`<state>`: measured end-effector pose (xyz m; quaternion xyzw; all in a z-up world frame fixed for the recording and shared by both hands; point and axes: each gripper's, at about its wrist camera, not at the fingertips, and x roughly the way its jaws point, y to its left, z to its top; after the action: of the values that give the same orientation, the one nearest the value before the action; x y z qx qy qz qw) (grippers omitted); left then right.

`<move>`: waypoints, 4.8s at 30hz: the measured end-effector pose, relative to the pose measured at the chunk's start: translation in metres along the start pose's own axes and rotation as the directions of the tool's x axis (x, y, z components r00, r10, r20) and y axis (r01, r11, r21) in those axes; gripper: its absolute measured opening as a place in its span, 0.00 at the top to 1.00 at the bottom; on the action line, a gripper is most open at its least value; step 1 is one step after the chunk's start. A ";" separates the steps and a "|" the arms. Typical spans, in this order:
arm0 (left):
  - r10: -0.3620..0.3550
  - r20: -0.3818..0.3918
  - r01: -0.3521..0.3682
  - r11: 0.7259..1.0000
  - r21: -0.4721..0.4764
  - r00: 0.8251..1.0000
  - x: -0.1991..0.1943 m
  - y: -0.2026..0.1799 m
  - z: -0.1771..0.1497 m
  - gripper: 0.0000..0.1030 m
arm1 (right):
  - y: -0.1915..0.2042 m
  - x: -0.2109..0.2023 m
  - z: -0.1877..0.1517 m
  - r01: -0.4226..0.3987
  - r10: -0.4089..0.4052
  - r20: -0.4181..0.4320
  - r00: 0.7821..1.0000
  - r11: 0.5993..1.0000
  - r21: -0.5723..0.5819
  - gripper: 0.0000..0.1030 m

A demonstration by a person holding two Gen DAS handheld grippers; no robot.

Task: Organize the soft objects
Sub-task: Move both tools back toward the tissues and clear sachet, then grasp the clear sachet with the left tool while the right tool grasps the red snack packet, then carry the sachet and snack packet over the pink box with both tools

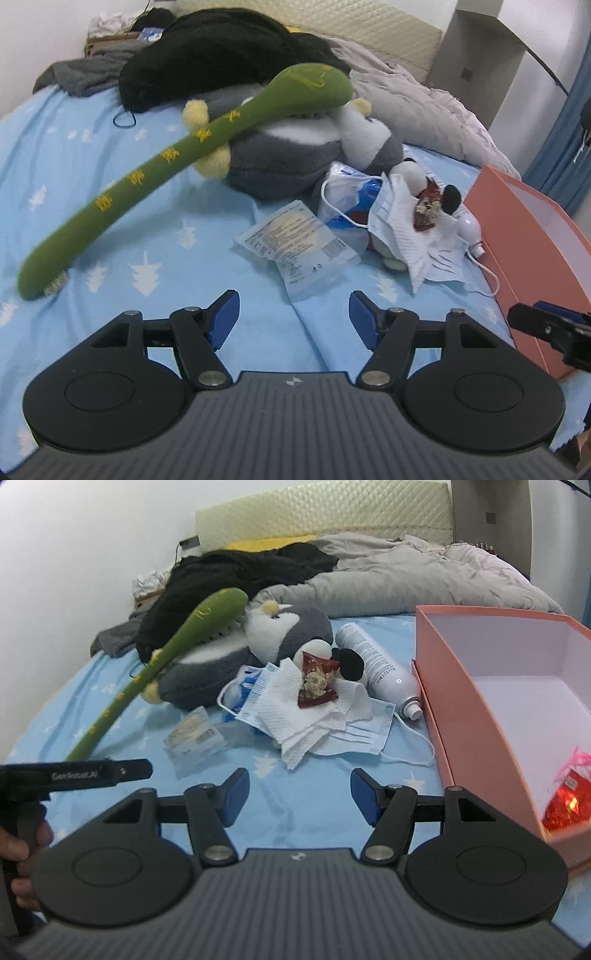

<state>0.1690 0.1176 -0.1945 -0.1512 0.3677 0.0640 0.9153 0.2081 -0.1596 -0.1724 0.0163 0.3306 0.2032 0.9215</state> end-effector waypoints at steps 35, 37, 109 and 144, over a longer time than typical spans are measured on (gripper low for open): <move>-0.062 -0.023 0.055 0.968 -0.244 0.998 0.097 0.024 0.031 0.48 | -0.007 0.151 0.065 0.022 -0.022 0.020 1.000 1.000 -0.001 0.62; -0.064 -0.020 0.058 0.967 -0.247 0.998 0.095 0.025 0.031 0.55 | -0.006 0.150 0.065 0.028 -0.028 0.022 0.999 1.000 -0.005 0.63; -0.279 0.120 0.260 0.954 0.149 0.953 -0.111 -0.178 0.079 0.85 | -0.042 -0.105 0.078 0.094 -0.096 0.192 0.977 0.995 0.021 0.66; -0.320 -0.297 0.397 0.882 0.252 0.899 0.041 -0.378 0.098 0.85 | -0.206 -0.071 0.083 0.317 -0.310 -0.086 0.947 0.945 0.083 0.66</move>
<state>0.3489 -0.2079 -0.0693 -0.0800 0.4494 -0.1850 0.8703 0.2846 -0.3675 -0.0980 0.0002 0.3714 0.0383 0.9277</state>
